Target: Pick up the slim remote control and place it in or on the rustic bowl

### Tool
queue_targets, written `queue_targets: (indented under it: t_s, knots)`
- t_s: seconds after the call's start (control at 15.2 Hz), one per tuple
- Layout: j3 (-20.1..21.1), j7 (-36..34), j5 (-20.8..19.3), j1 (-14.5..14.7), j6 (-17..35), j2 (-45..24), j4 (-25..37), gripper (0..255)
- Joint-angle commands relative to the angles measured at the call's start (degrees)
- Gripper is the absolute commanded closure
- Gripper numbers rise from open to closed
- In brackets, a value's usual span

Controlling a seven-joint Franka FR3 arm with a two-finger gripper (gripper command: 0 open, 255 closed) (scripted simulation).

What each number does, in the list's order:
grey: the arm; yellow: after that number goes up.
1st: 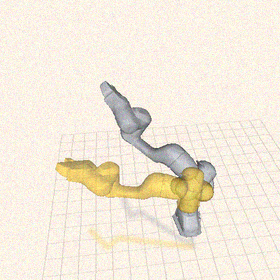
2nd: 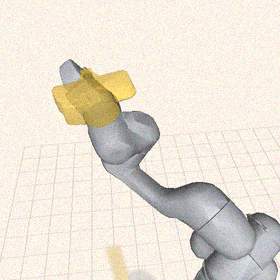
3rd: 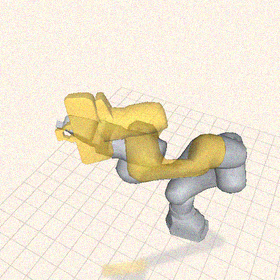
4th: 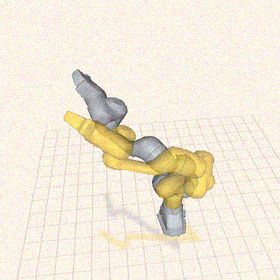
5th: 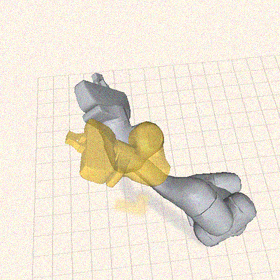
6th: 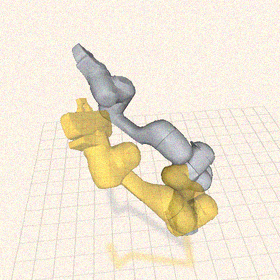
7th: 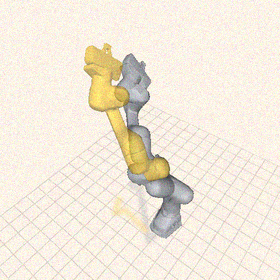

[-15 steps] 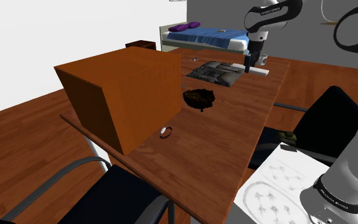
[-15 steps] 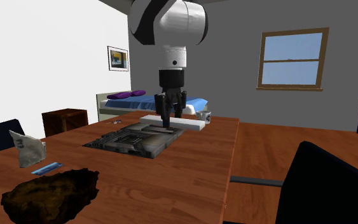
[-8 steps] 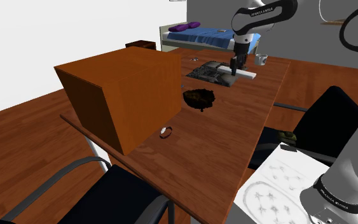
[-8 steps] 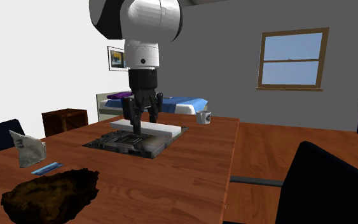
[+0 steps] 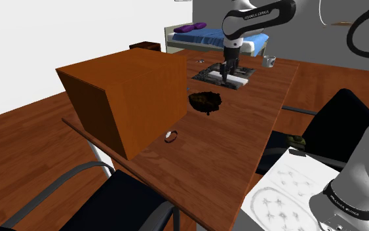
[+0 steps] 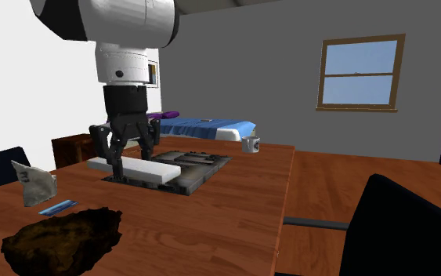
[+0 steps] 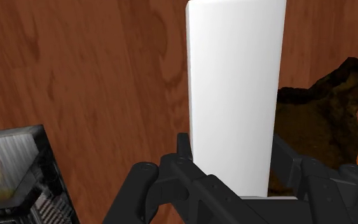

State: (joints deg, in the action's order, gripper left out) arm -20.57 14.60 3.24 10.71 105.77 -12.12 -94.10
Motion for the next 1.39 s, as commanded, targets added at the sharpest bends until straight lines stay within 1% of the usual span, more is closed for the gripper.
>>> queue_targets:
  t_s: [0.0, 0.53, 1.32]
  knots:
    - [0.9, -2.4, 0.1, 1.3, -0.7, -0.8, 1.5, 255]
    - [4.3, -10.9, 0.9, 6.2, -3.3, -6.6, 9.8, 255]
    - [4.5, -10.7, 1.3, 6.4, 5.4, -7.7, 2.0, 255]
